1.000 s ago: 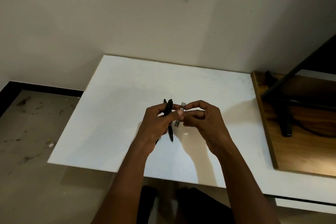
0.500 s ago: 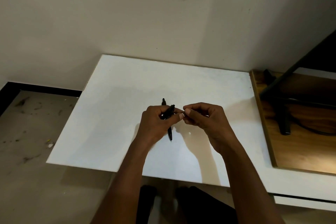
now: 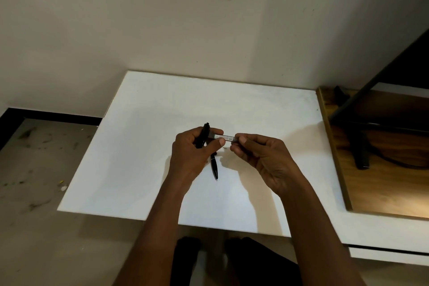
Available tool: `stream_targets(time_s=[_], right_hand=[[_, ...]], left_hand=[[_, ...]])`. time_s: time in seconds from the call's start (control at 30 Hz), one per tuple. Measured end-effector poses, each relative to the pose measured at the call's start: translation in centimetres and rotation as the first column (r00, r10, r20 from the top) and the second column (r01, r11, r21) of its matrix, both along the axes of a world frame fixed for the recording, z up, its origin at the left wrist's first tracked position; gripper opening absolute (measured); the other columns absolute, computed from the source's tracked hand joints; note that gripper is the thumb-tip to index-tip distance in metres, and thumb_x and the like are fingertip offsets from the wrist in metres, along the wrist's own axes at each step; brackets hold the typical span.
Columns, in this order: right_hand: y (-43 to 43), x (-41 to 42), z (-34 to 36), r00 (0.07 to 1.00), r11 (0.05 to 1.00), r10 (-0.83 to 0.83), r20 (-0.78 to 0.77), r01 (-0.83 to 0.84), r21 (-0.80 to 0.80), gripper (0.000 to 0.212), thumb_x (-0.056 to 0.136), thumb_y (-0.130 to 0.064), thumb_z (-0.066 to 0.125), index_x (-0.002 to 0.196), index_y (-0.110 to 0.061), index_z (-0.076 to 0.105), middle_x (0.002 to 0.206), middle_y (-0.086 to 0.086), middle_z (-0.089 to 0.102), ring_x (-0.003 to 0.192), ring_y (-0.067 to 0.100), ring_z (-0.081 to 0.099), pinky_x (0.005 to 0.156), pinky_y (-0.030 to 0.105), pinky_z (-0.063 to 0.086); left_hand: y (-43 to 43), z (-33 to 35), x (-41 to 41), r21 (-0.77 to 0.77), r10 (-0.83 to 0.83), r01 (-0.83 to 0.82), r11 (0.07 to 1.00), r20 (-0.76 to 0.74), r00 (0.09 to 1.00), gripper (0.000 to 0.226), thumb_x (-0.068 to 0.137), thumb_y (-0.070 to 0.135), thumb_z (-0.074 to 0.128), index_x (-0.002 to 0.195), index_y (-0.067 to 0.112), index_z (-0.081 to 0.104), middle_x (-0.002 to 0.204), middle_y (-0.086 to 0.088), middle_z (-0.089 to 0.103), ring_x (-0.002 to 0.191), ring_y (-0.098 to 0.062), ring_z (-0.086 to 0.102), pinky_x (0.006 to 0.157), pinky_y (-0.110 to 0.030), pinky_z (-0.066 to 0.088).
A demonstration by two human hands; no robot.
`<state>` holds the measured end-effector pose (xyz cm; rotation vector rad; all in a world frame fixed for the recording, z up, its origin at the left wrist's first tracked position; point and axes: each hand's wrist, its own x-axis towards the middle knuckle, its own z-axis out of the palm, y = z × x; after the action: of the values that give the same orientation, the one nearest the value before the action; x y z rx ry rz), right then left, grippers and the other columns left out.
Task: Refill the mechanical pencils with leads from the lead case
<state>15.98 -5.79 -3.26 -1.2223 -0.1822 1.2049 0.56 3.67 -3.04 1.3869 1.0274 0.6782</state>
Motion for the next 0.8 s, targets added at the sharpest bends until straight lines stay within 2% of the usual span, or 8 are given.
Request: stream_targets(time_s=[0.13, 0.3, 0.5, 0.8], right_hand=[[-0.08, 0.31, 0.2, 1.0, 1.0, -0.005, 0.002, 0.005, 0.025, 0.01, 0.087, 0.001, 0.069, 0.089, 0.001, 0.08, 0.096, 0.021, 0.077, 0.084, 0.027, 0.077, 0.076, 0.024, 0.06], [-0.21, 0.55, 0.4, 1.0, 0.999, 0.001, -0.012, -0.001, 0.046, 0.014, 0.093, 0.001, 0.064, 0.098, 0.007, 0.076, 0.1, 0.026, 0.076, 0.088, 0.031, 0.077, 0.077, 0.027, 0.061], [-0.2, 0.62, 0.39, 0.999, 0.997, 0.028, -0.03, -0.026, 0.07, 0.026, 0.091, 0.017, 0.051, 0.104, 0.011, 0.072, 0.104, 0.029, 0.074, 0.096, 0.036, 0.075, 0.081, 0.029, 0.061], [0.12, 0.27, -0.02, 1.0, 0.998, 0.009, -0.016, -0.008, 0.064, 0.017, 0.08, 0.002, 0.075, 0.097, 0.006, 0.077, 0.104, 0.025, 0.075, 0.092, 0.033, 0.076, 0.08, 0.027, 0.061]], left_hand=[[0.04, -0.36, -0.08, -0.06, 0.006, -0.007, 0.998, -0.012, 1.0, 0.015, 0.08, 0.014, 0.082, 0.093, 0.019, 0.079, 0.059, 0.016, 0.065, 0.042, 0.0, 0.052, 0.044, -0.01, 0.038], [0.11, -0.57, -0.02, -0.113, 0.001, -0.002, 0.994, -0.013, 1.0, 0.014, 0.08, 0.011, 0.081, 0.094, 0.014, 0.078, 0.049, 0.017, 0.058, 0.039, 0.0, 0.052, 0.042, -0.009, 0.037], [0.21, -0.72, -0.18, -0.164, 0.003, -0.002, 0.986, 0.009, 1.0, 0.015, 0.082, 0.009, 0.079, 0.096, 0.008, 0.077, 0.046, 0.016, 0.057, 0.038, 0.001, 0.053, 0.041, -0.007, 0.037], [0.22, -0.52, -0.26, -0.167, -0.005, 0.011, 0.986, 0.039, 0.999, 0.016, 0.082, 0.007, 0.078, 0.098, 0.006, 0.077, 0.044, 0.017, 0.056, 0.037, 0.002, 0.052, 0.041, -0.005, 0.036]])
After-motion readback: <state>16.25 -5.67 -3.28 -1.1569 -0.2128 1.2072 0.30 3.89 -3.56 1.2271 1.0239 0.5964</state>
